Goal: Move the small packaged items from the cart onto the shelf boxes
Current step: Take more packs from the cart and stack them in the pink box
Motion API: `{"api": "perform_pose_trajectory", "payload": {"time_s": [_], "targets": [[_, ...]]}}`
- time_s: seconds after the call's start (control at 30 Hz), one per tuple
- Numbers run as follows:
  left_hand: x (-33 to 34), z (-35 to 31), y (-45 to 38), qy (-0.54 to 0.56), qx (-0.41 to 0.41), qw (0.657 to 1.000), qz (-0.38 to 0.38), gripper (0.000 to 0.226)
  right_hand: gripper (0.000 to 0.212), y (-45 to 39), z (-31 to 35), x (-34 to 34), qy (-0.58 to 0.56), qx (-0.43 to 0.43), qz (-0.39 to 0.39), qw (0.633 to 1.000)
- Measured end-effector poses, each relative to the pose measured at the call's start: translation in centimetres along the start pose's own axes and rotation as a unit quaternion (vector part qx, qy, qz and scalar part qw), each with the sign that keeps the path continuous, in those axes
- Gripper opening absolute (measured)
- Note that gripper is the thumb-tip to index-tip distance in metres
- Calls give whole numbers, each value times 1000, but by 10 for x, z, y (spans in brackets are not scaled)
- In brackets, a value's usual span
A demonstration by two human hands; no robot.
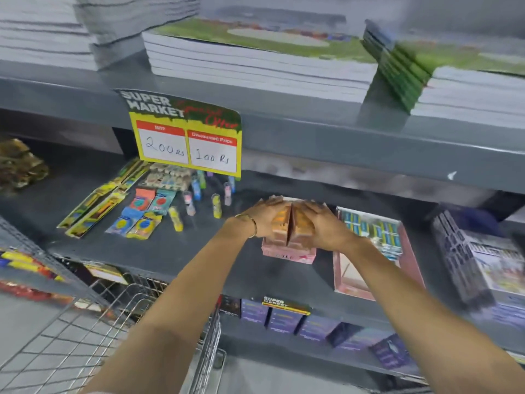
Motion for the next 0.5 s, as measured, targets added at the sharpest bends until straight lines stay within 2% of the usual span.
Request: {"api": "perform_pose_trajectory", "payload": {"time_s": [0.1, 0.23, 0.37, 0.5], "targets": [[-4, 9, 9, -12, -17, 1000, -19, 100, 105, 2, 0, 4, 16, 22, 26, 999], [-18, 21, 51, 74, -59, 991, -97, 107, 106, 14, 37, -4, -17, 14, 4, 1000], [-20, 66, 138, 117, -157, 967, -160, 101, 94, 35, 127, 11, -55, -74, -21, 996], [3, 119, 245, 92, -264, 943, -179, 95, 84, 60, 225, 65, -53, -192, 37, 979]]}}
Point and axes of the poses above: each hand's wrist, its own y-axis away from the middle knuckle, its own x-axis out of the palm, z = x × y, the point moved 7 cm from there along -y, towards the middle knuckle, and after that the axes turned 13 degrees about -z, right-handed, at the moved point
